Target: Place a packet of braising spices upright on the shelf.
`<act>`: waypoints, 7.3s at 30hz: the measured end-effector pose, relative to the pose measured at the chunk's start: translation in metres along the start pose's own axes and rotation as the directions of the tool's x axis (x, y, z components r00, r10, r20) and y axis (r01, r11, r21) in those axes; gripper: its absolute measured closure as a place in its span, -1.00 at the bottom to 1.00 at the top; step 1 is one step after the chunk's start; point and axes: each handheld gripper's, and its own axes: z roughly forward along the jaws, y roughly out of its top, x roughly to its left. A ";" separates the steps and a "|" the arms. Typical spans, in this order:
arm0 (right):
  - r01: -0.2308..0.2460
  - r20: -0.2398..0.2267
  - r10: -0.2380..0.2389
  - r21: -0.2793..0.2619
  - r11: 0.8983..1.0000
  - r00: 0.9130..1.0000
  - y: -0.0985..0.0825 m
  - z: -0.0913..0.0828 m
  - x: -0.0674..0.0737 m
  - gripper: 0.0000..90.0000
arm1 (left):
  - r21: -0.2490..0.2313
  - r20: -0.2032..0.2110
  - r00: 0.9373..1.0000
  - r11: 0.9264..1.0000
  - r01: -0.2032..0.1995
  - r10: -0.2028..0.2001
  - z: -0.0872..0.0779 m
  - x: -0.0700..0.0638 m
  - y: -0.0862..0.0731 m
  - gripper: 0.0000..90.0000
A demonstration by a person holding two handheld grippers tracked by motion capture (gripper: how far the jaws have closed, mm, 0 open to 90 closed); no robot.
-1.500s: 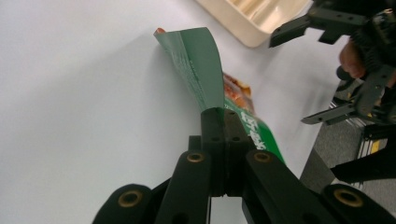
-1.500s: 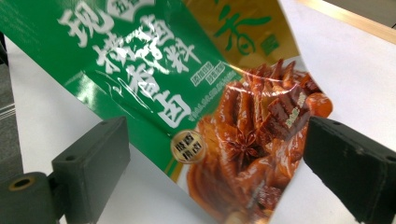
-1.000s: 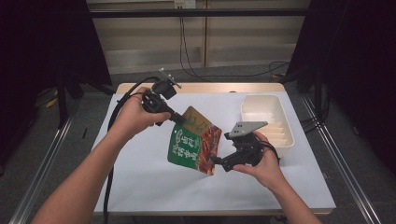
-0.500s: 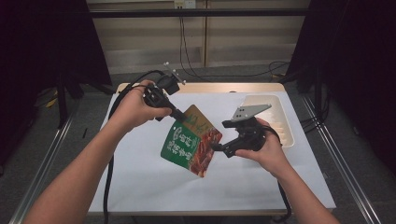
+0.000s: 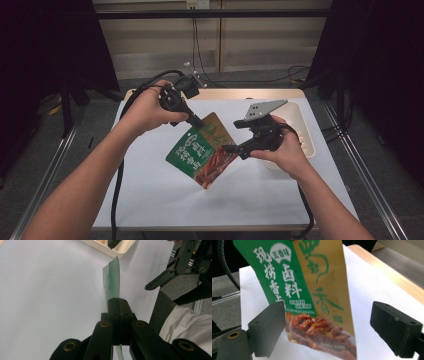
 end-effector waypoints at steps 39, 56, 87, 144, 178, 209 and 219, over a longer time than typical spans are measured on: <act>0.147 -0.116 -0.133 0.114 0.983 0.984 0.038 0.006 -0.003 0.54 | 0.012 0.039 0.993 0.994 -0.108 0.107 0.015 -0.012 0.022 1.00; 0.144 -0.152 -0.110 0.237 0.961 0.982 0.047 -0.006 -0.012 1.00 | -0.079 0.008 0.996 0.993 -0.091 0.092 0.019 -0.003 0.002 0.13; 0.018 0.016 -0.023 0.269 0.963 1.000 0.077 -0.025 -0.045 1.00 | -0.260 -0.130 0.984 0.962 0.083 -0.120 0.048 0.025 -0.091 -0.78; -0.110 0.168 0.078 0.188 0.976 0.983 0.101 -0.045 -0.121 1.00 | -0.269 -0.152 0.954 0.940 0.211 -0.258 0.131 0.029 -0.157 -0.95; -0.172 0.297 0.115 0.175 0.969 0.948 0.080 -0.081 -0.166 1.00 | -0.263 -0.123 0.955 0.937 0.230 -0.269 0.131 0.029 -0.162 -0.97; -0.204 0.372 0.112 0.218 0.954 0.922 0.050 -0.091 -0.185 1.00 | -0.251 -0.112 0.956 0.939 0.235 -0.270 0.138 0.028 -0.160 -0.96; -0.228 0.387 0.124 0.236 0.945 0.913 0.031 -0.088 -0.195 1.00 | -0.241 -0.114 0.957 0.942 0.234 -0.266 0.139 0.030 -0.160 -0.96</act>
